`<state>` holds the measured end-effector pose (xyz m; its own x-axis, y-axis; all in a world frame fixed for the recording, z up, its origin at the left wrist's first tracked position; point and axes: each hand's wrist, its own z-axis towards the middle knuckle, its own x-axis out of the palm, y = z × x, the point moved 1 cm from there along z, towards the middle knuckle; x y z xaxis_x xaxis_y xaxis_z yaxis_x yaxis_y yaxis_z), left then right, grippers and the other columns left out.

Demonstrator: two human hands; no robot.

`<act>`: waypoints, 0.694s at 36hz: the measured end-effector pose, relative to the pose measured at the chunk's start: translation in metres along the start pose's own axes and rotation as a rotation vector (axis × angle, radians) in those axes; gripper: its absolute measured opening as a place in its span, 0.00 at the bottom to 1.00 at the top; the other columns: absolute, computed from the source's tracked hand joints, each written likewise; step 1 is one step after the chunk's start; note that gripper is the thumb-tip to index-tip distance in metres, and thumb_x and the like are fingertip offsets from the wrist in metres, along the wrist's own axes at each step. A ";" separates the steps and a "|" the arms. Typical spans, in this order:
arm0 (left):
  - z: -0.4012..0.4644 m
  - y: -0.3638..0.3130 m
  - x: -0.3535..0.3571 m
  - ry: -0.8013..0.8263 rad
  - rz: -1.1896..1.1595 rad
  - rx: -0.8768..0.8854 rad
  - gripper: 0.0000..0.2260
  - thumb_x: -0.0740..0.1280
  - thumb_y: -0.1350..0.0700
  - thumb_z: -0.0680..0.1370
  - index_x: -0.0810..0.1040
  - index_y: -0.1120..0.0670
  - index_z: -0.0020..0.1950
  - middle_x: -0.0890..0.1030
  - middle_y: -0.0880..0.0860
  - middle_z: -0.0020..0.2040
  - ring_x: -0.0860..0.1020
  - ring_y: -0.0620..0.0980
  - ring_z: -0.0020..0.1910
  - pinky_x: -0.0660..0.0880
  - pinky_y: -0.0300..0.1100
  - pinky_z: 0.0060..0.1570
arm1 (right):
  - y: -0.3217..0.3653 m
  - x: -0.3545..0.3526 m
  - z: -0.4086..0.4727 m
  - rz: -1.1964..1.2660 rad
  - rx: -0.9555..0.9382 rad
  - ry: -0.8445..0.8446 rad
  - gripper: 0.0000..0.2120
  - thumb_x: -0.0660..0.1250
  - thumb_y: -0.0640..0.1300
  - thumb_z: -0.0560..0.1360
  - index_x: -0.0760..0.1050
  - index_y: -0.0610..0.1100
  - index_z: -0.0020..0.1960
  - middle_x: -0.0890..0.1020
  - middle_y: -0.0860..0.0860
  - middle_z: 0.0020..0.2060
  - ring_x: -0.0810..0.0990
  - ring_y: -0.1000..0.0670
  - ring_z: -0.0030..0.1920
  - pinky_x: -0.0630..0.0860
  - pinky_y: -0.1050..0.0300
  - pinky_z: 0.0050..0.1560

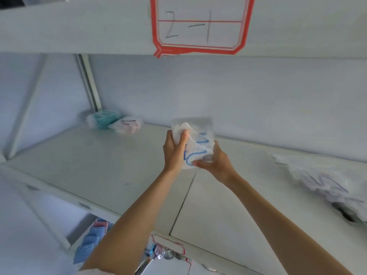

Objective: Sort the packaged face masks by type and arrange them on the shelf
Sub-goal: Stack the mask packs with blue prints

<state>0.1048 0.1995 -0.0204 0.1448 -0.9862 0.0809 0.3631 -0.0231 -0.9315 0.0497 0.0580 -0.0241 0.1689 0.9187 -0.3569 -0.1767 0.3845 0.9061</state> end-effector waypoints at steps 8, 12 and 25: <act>0.092 0.035 -0.072 -0.071 0.117 -0.095 0.15 0.64 0.39 0.77 0.70 0.50 0.40 0.76 0.47 0.34 0.76 0.46 0.34 0.71 0.42 0.41 | 0.025 0.111 0.050 0.138 0.055 -0.067 0.30 0.75 0.44 0.69 0.65 0.47 0.66 0.78 0.50 0.54 0.79 0.54 0.51 0.77 0.61 0.47; 0.130 0.045 -0.088 -0.026 0.188 -0.165 0.14 0.62 0.39 0.78 0.71 0.48 0.43 0.74 0.42 0.37 0.76 0.45 0.39 0.68 0.40 0.47 | 0.034 0.147 0.072 0.219 0.076 -0.130 0.26 0.71 0.42 0.74 0.64 0.47 0.68 0.77 0.55 0.55 0.77 0.59 0.51 0.73 0.74 0.42; 0.219 0.087 -0.112 0.243 0.502 -0.425 0.39 0.53 0.27 0.74 0.75 0.60 0.63 0.78 0.60 0.62 0.76 0.60 0.61 0.70 0.49 0.57 | 0.008 0.216 0.156 0.281 0.391 -0.404 0.18 0.72 0.42 0.71 0.74 0.39 0.59 0.81 0.44 0.50 0.79 0.48 0.45 0.73 0.60 0.40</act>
<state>0.3216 0.3435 -0.0326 -0.0267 -0.9020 -0.4309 -0.0921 0.4315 -0.8974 0.2364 0.2458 -0.0582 0.5343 0.8439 -0.0485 0.0871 0.0021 0.9962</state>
